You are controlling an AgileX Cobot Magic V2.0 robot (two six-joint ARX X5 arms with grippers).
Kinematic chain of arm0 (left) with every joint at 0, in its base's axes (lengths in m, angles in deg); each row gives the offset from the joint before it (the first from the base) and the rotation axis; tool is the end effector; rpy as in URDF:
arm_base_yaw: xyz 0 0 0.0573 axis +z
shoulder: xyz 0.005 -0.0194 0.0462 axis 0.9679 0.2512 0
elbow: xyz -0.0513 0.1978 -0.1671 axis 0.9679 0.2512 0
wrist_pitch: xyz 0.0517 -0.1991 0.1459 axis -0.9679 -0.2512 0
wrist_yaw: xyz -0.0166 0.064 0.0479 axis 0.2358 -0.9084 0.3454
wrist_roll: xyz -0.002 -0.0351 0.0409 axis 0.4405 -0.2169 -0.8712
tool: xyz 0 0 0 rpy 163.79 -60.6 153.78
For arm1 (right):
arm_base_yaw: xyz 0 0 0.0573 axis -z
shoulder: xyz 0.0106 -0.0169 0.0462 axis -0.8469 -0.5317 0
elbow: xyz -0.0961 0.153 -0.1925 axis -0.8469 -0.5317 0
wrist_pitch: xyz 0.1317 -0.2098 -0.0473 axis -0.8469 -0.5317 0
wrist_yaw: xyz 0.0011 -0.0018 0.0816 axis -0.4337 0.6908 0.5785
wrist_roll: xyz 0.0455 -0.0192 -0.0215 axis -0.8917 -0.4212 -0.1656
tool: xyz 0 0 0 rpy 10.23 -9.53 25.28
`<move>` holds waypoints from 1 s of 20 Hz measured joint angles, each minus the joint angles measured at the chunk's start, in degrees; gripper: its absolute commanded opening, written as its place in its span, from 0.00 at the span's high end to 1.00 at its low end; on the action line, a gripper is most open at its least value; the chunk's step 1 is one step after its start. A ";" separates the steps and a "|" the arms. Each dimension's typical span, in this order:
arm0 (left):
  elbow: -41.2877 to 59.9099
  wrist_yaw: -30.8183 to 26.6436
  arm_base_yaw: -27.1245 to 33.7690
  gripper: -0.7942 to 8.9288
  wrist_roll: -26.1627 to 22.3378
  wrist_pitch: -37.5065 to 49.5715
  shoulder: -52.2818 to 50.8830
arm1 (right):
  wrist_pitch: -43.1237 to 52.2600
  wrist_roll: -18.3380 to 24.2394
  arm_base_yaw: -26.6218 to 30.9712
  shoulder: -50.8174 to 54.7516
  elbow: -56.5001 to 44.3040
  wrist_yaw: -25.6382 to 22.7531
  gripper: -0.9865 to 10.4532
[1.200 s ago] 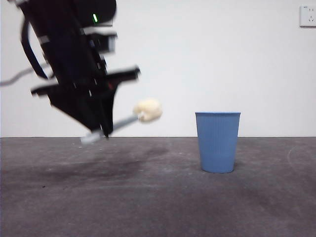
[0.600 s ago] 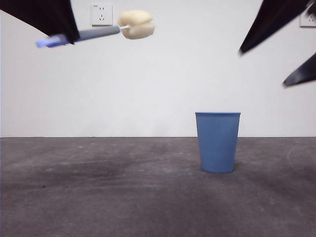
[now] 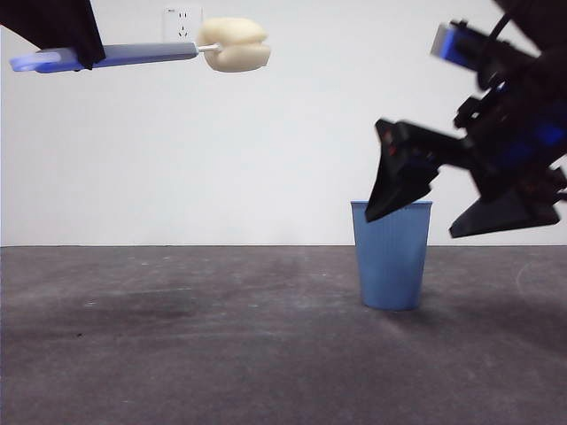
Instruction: Pick up the cup brush,pick up the cup,insert the brush into the cup,clean the cup,put the cup brush back,put the cup back to the fixed position on the table
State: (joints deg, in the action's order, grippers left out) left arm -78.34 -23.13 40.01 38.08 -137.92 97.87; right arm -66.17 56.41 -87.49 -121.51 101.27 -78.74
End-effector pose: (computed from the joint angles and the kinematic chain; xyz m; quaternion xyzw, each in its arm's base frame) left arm 0.1558 -0.1100 0.3265 0.0572 0.4002 -0.2383 0.8830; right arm 0.2163 0.1226 0.1772 -0.0066 0.2803 0.2233 0.9336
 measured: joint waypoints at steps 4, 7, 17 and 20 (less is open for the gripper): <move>0.00 0.02 0.00 0.93 0.00 -1.70 0.00 | 8.72 0.46 1.31 -7.26 -0.02 0.04 0.42; 0.00 0.00 0.00 0.93 0.00 -2.29 0.00 | 13.88 1.44 2.99 -10.60 -0.02 0.07 0.42; 0.00 0.00 0.00 0.93 0.04 -2.25 0.00 | 31.17 2.58 4.46 -21.57 -0.02 1.84 0.50; 0.00 0.00 0.00 0.93 0.02 -2.23 0.00 | 34.91 2.58 4.68 -22.73 -0.02 1.77 0.68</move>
State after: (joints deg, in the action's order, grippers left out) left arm -78.34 -23.13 40.01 38.11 -140.15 97.87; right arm -31.26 58.99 -82.81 -144.24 101.25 -76.96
